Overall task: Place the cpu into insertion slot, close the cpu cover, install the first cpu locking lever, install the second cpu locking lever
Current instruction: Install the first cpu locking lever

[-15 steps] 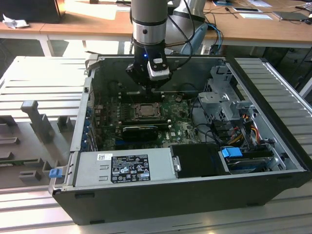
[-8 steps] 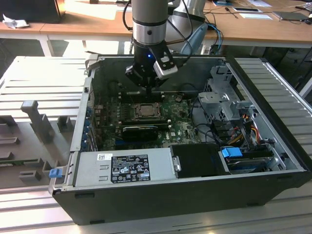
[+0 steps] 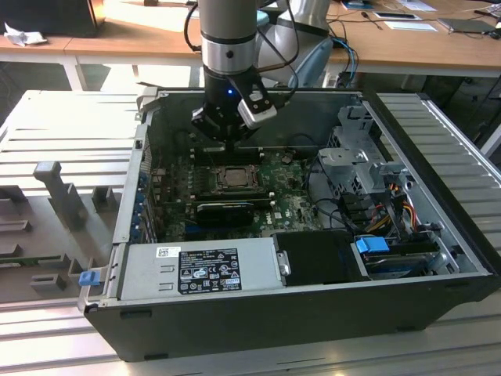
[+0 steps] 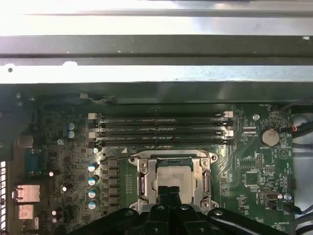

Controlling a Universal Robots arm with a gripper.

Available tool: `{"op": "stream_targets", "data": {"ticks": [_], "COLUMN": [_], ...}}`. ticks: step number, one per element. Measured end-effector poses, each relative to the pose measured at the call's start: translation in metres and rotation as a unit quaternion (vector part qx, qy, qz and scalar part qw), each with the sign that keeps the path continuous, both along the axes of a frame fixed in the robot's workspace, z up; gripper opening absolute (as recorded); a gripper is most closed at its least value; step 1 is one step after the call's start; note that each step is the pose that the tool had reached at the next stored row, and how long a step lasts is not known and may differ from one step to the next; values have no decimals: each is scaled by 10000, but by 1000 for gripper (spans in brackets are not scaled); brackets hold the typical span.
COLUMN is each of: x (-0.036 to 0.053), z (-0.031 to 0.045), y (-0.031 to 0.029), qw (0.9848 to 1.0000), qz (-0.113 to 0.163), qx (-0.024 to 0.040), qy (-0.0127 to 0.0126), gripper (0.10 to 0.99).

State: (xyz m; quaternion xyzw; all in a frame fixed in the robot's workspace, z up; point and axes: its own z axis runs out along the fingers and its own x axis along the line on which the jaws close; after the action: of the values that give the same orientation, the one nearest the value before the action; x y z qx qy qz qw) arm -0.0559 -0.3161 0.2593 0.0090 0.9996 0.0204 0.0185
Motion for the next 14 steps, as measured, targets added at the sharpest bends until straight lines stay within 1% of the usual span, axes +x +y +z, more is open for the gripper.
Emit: {"op": "stream_targets", "data": {"ticks": [1,2,3,4,5,8,9,10,11,12,14], "x": [-25,-47,-68,-77,-89,-116,-123,-157,-251,-304,-331], "z": [-8,-10,-10,-11,-14,-21,-22,-26,-28,-29,-29], "y": [1,2,2,2,2,2,2,7,11,15,20], "qw": [10000,10000,9999,9999,9999,9999,9999,9999,9999,9999,9999], "qz": [-5,-9,-13,-14,-15,-15,-15,-10,-8,-9,-8], "qx": [4,30,102,128,139,139,138,134,134,136,136], "qy": [0,7,13,18,26,58,64,84,90,89,90], "gripper": [106,106,106,106,106,106,106,106,106,106,106]}}
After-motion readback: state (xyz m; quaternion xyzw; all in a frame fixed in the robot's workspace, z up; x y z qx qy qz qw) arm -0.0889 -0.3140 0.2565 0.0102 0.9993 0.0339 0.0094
